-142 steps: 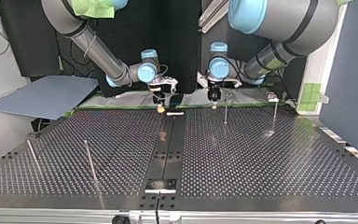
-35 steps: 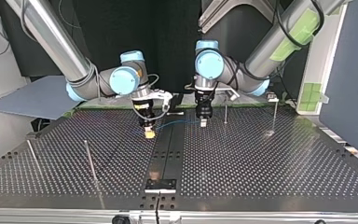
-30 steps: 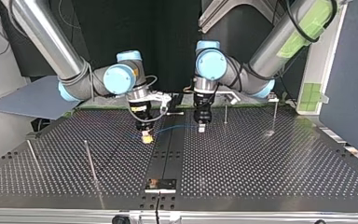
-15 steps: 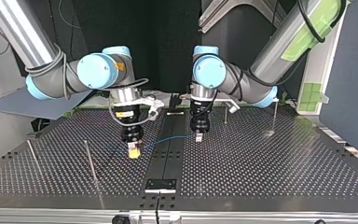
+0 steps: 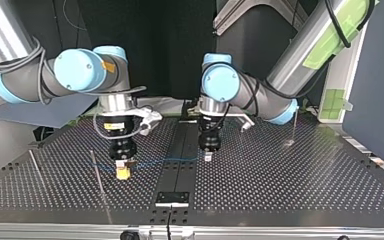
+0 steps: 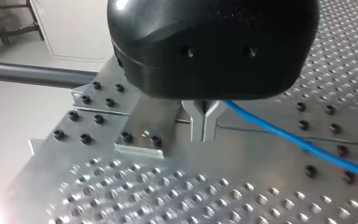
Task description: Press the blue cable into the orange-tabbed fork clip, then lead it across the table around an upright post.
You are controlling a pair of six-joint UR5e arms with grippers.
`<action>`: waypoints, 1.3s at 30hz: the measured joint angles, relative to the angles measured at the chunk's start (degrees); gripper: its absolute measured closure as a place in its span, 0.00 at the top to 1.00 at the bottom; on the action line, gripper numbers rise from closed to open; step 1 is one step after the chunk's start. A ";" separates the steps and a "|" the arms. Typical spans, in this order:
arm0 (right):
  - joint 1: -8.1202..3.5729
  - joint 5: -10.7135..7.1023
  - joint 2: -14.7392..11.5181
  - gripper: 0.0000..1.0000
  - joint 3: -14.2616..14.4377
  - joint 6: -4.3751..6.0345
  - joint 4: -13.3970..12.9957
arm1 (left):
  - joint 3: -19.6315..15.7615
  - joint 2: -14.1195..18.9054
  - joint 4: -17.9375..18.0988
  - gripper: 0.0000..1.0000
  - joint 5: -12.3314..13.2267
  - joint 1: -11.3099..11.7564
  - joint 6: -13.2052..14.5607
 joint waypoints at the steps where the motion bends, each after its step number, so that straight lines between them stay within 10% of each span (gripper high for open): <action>1: -0.14 0.07 -0.03 0.00 -0.01 0.01 0.15 | 0.51 -0.01 -0.24 0.00 0.03 -0.14 -0.06; 39: -6.99 1.30 -2.68 0.00 -0.01 0.37 4.94 | 18.30 -4.03 -11.10 0.00 4.68 -5.45 -3.06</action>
